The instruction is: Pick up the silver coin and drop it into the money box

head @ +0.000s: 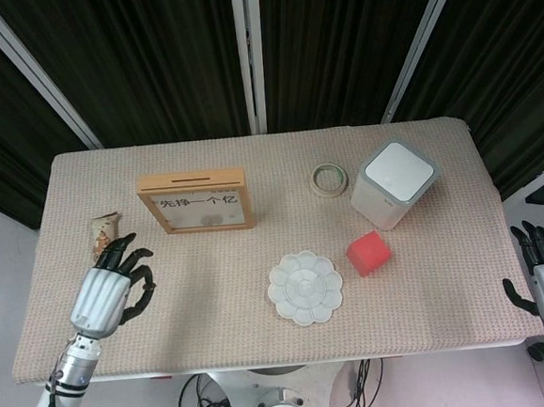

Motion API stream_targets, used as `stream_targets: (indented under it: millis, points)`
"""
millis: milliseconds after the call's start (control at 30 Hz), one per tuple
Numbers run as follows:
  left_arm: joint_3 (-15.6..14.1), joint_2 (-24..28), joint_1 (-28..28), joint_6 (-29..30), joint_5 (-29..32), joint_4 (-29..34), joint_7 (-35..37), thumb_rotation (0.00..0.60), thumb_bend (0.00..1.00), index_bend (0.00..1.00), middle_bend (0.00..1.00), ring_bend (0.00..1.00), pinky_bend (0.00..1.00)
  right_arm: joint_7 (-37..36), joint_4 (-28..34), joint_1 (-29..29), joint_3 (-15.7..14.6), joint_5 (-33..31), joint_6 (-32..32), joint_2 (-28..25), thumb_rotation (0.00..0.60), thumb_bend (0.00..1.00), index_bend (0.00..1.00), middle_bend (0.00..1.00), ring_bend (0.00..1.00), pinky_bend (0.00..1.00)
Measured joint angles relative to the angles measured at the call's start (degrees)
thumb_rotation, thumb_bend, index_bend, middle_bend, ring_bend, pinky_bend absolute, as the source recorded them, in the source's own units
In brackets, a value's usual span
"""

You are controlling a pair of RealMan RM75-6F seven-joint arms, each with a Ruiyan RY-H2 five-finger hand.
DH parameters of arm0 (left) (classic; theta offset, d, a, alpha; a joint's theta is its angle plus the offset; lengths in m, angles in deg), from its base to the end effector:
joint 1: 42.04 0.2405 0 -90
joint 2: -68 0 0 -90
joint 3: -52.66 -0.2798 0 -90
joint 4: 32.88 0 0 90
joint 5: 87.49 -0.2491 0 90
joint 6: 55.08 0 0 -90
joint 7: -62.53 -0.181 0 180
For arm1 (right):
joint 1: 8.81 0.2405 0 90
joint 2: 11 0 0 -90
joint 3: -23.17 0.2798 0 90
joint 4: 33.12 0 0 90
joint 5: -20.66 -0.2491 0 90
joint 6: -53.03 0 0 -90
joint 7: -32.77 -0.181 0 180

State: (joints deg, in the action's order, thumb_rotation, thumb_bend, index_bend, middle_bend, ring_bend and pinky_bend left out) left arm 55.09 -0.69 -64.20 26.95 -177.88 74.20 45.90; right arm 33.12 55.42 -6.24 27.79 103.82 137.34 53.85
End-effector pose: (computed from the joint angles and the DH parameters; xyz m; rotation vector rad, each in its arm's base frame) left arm -0.1846 0.2806 0.0759 -1.6737 -0.7147 -1.1840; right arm -0.3762 -0.2168 0.1441 1.3212 -0.8896 0.8220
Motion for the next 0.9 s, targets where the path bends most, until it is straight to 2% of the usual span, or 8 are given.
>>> stream_targets:
  millis: [133, 233, 367, 500, 600, 700, 800, 900]
  points:
    - [5.20, 4.79, -3.82, -4.99, 5.80, 4.64, -1.52, 0.600, 0.40, 0.63, 0.27, 0.08, 0.17, -0.03, 0.89, -0.05, 0.01, 0.08, 0.21, -0.45, 0.600, 0.30, 0.00, 0.00, 0.00, 0.00]
    - [9.68, 7.19, -7.72, -9.72, 13.37, 6.25, -2.50, 0.600, 0.40, 0.63, 0.27, 0.08, 0.17, -0.42, 0.81, -0.16, 0.03, -0.12, 0.27, -0.56, 0.600, 0.30, 0.00, 0.00, 0.00, 0.00]
    - [15.77, 10.01, -14.21, -17.06, 26.42, 6.70, -3.23, 0.600, 0.40, 0.63, 0.27, 0.08, 0.17, -1.42, -0.11, -0.31, 0.10, -0.82, 0.04, -0.44, 0.600, 0.30, 0.00, 0.00, 0.00, 0.00]
    - [19.96, 11.83, -21.46, -24.33, 37.98, 5.37, -4.34, 0.600, 0.40, 0.63, 0.27, 0.08, 0.17, -2.50, -1.09, -0.43, 0.35, -1.43, -0.07, -0.40, 0.600, 0.30, 0.00, 0.00, 0.00, 0.00]
    - [21.67, 12.44, -26.68, -29.90, 45.31, 3.23, -4.90, 0.600, 0.40, 0.63, 0.27, 0.08, 0.16, -2.84, -1.33, -0.49, 0.45, -1.40, 0.09, -0.41, 0.600, 0.30, 0.00, 0.00, 0.00, 0.00]
    - [22.10, 12.73, -31.01, -35.14, 51.83, 0.36, -5.21, 0.600, 0.40, 0.63, 0.27, 0.08, 0.16, -2.94, -1.40, -0.57, 0.40, -1.24, 0.29, -0.42, 0.600, 0.30, 0.00, 0.00, 0.00, 0.00]
    - [21.36, 13.05, -35.53, -40.40, 57.28, -3.28, -5.94, 0.600, 0.40, 0.63, 0.26, 0.08, 0.15, -3.14, -1.58, -0.73, 0.40, -1.33, 0.44, -0.40, 0.600, 0.30, 0.00, 0.00, 0.00, 0.00]
    - [19.29, 13.39, -39.58, -44.43, 61.45, -6.73, -6.91, 0.600, 0.40, 0.63, 0.26, 0.08, 0.15, -3.32, -1.89, -0.79, 0.42, -1.65, 0.26, -0.35, 0.600, 0.30, 0.00, 0.00, 0.00, 0.00]
